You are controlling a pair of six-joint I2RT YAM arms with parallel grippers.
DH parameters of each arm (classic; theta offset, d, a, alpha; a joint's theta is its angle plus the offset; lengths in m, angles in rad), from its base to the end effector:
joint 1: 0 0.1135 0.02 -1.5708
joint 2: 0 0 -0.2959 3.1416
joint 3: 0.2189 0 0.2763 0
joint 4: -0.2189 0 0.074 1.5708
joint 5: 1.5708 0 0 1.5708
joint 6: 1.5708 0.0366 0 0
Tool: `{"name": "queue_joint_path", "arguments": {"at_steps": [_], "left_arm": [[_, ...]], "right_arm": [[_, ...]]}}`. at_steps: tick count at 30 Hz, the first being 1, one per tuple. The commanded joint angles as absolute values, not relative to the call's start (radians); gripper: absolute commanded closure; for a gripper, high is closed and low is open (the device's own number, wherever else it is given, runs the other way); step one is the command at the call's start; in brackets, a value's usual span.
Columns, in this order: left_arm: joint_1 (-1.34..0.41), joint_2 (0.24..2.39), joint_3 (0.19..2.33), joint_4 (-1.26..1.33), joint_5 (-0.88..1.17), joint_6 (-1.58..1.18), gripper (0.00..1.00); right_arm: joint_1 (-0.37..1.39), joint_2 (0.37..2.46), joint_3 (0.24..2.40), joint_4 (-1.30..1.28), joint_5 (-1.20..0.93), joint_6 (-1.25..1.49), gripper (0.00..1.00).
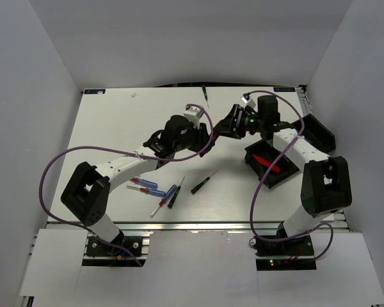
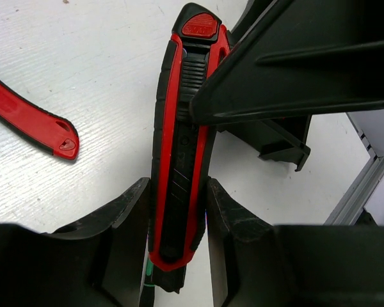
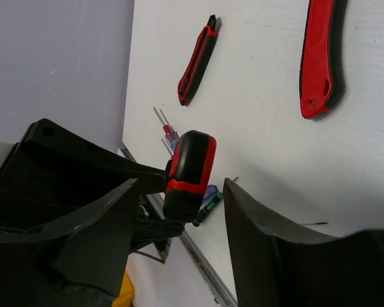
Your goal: Sort the tools into containers
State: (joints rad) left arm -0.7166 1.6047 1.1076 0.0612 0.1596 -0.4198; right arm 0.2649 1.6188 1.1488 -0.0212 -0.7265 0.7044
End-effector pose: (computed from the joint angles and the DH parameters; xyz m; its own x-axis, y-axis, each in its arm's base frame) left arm 0.2944 -0.2642 0.2868 -0.5993 -0.0116 -0.8004 0.5616 0.7064 -0.4307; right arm 0.3712 0.1259 0.2926 -0.8397 0.2738 -0.4690 -0.2851 0.5129 0.8098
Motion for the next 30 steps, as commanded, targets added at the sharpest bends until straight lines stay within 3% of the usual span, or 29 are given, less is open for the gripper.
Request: {"name": "queue_joint_path", "arguments": {"at_steps": [1, 6, 9, 10, 13, 16, 30], "left_arm": [[-0.715, 1.583, 1.127, 0.103, 0.176, -0.436, 1.0], [-0.715, 1.574, 1.123, 0.104, 0.178, -0.443, 0.99], [-0.715, 1.566, 1.1, 0.118, 0.178, -0.452, 0.79], [-0.713, 1.563, 1.092, 0.12, 0.173, -0.457, 0.65], [-0.715, 1.543, 1.072, 0.11, 0.143, -0.46, 0.4], [-0.712, 1.511, 1.063, 0.088, 0.12, -0.437, 0.24], [-0.543, 1.301, 0.847, -0.052, 0.114, -0.411, 0.2]], "right_arm": [[0.276, 1.628, 1.177, 0.031, -0.7, 0.744, 0.47], [0.279, 1.634, 1.19, 0.02, -0.68, 0.723, 0.81], [0.279, 1.629, 1.192, 0.037, -0.687, 0.709, 0.99], [0.278, 1.626, 1.192, 0.037, -0.689, 0.7, 1.0], [0.273, 1.605, 1.187, 0.029, -0.684, 0.629, 1.0], [0.259, 1.566, 1.189, 0.002, -0.672, 0.496, 1.0], [0.164, 1.384, 1.34, -0.509, -0.468, -0.348, 1.0]]}}
